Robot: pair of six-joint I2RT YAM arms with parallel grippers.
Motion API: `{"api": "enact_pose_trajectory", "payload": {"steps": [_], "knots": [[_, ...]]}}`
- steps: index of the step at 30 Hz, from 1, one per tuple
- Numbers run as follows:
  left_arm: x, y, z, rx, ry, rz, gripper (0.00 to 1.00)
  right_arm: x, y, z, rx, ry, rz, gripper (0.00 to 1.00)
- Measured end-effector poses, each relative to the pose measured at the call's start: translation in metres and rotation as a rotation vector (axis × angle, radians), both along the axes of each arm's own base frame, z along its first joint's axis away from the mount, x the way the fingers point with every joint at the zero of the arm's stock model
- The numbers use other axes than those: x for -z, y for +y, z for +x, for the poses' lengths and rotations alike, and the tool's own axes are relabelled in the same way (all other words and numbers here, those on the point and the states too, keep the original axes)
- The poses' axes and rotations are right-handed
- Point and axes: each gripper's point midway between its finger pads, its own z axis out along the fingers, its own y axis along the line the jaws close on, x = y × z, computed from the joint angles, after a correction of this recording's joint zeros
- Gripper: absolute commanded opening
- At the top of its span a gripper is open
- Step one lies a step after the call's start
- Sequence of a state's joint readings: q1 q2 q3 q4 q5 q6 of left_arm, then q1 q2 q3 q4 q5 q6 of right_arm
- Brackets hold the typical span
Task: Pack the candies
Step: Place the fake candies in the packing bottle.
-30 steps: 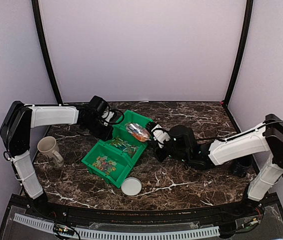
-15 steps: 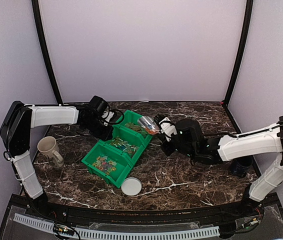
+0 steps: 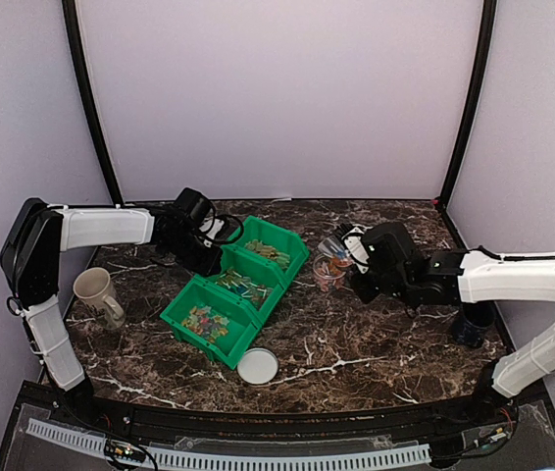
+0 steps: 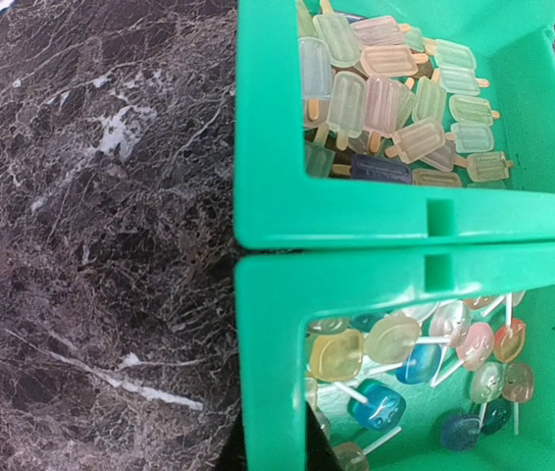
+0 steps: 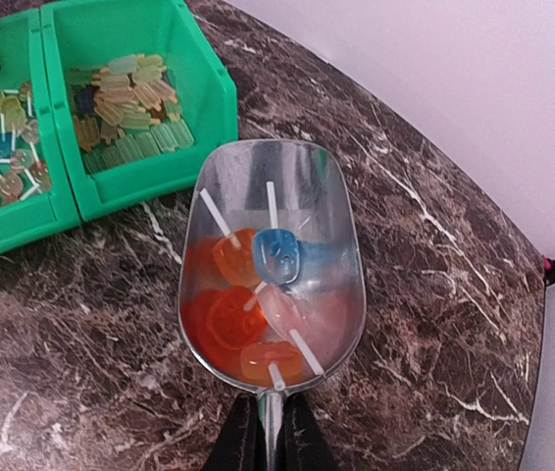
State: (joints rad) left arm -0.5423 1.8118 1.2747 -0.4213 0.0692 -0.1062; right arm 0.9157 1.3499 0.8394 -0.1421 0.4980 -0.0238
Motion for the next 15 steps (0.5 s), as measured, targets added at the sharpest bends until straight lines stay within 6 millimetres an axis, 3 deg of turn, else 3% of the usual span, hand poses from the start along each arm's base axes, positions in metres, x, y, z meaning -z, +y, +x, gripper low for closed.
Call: {"api": "enact_pose_trajectory", "payload": {"steps": [6,15], "knots": [[0.000,0.000,0.000,0.000,0.001,-0.001,0.00,0.009,-0.022,-0.001,0.056,0.073,-0.083,0.00],[0.000,0.000,0.000,0.000,0.001,-0.001,0.00,0.016,-0.026,0.005,0.078,0.147,-0.179,0.00]]}}
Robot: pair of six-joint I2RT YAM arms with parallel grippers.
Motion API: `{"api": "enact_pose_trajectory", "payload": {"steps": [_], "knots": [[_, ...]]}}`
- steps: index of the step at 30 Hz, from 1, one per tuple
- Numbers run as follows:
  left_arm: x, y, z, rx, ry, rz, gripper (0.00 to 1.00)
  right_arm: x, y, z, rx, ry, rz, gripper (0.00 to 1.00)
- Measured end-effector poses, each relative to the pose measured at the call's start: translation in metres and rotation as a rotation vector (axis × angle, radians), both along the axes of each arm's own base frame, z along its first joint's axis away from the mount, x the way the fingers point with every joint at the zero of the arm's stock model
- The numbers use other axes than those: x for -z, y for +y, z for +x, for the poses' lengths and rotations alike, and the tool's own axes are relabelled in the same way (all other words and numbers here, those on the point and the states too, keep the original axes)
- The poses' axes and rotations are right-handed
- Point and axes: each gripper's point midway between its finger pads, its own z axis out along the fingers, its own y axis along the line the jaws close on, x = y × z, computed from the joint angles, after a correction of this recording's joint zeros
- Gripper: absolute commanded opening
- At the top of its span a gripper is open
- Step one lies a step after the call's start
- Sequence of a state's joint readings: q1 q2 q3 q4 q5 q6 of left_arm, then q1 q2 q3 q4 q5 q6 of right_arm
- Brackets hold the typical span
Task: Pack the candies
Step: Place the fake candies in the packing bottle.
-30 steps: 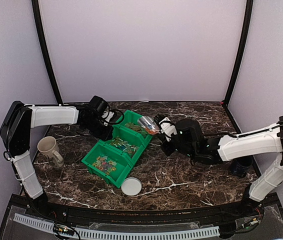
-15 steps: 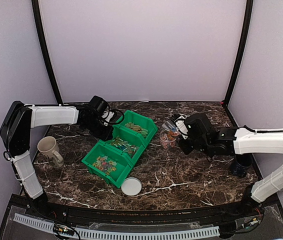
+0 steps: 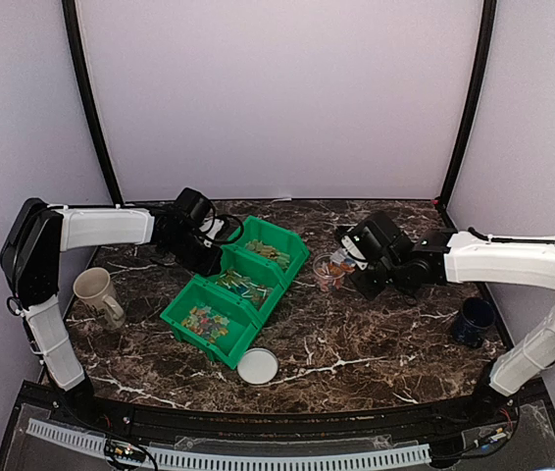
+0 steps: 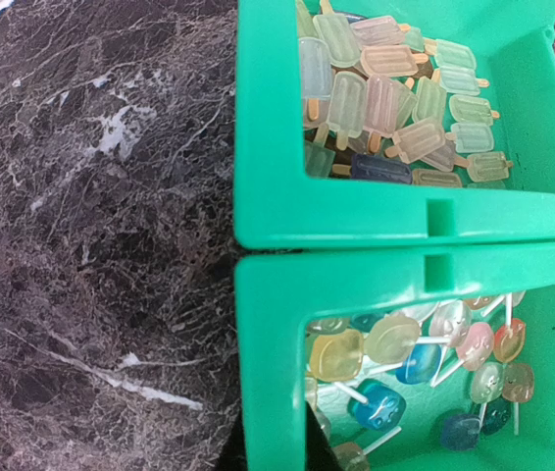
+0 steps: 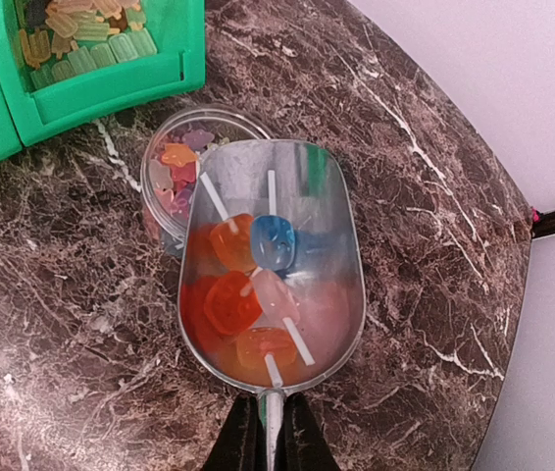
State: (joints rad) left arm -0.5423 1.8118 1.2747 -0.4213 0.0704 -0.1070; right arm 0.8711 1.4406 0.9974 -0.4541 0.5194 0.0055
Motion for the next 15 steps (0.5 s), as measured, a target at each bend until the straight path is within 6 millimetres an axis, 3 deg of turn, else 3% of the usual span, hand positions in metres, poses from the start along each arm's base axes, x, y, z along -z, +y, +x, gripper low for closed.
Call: {"api": "enact_pose_trajectory", "payload": {"steps": [6,15], "knots": [[-0.0001,-0.0001,0.0001,0.000,0.000,0.000,0.00,0.0095,-0.0016,-0.0012,0.000,0.058,-0.060,0.00],[-0.0001,0.0000,0.0001,0.000,0.000,0.000,0.00,0.0035,-0.0012,-0.0024,-0.004,0.108,-0.107,0.00]]}}
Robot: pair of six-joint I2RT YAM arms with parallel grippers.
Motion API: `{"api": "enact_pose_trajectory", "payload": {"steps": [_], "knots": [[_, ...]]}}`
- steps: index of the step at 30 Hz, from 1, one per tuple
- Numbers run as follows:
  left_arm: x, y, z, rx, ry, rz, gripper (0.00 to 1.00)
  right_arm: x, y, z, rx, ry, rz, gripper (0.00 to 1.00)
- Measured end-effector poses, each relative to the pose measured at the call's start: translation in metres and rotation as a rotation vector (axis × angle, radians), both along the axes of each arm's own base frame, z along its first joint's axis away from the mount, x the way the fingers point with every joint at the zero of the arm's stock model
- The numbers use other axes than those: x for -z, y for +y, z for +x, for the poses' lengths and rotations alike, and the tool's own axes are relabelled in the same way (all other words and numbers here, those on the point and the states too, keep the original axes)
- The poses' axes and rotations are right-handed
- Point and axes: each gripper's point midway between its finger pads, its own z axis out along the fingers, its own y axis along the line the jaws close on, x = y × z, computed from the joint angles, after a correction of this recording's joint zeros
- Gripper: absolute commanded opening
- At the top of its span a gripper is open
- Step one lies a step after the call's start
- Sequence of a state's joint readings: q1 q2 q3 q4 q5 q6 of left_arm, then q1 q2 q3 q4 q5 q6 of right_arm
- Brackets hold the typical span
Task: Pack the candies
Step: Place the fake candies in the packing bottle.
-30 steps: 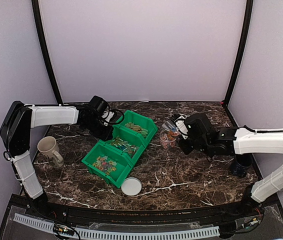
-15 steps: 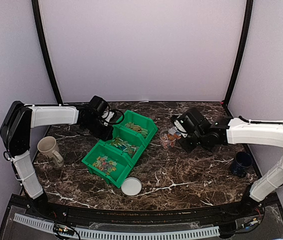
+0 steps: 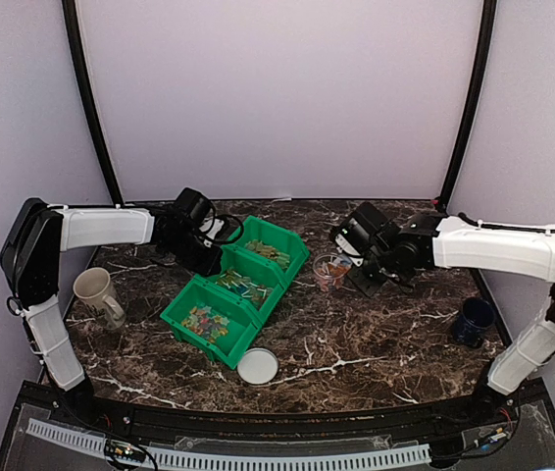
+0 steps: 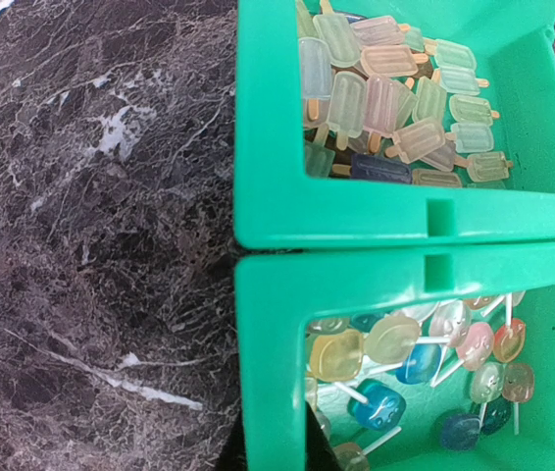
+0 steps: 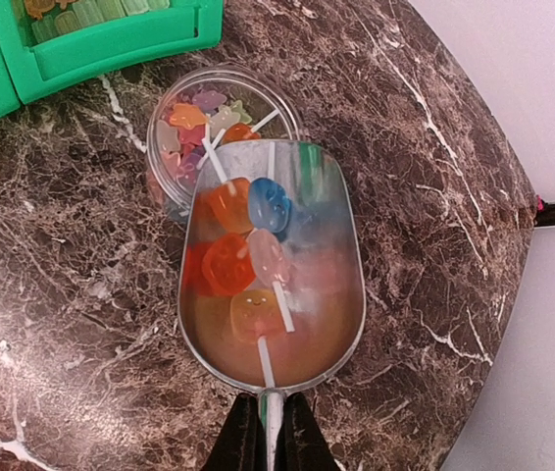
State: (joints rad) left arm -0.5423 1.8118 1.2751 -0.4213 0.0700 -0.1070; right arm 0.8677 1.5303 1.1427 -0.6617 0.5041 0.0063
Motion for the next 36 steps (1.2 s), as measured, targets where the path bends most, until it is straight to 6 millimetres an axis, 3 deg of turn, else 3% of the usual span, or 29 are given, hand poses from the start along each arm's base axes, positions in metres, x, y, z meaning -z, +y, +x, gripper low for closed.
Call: {"api": "enact_pose_trajectory", "payload": {"steps": [24,32,36], "knots": [[0.000,0.000,0.000,0.000,0.000,0.000,0.00,-0.011,-0.009,-0.008,0.007,0.089,-0.095,0.00],[0.000,0.000,0.000,0.000,0.000,0.000,0.00,-0.021,-0.007,0.002,0.022,0.038,-0.100,0.00],[0.000,0.000,0.000,0.001,0.000,-0.001,0.00,-0.007,0.001,0.013,0.028,0.041,-0.135,0.00]]}}
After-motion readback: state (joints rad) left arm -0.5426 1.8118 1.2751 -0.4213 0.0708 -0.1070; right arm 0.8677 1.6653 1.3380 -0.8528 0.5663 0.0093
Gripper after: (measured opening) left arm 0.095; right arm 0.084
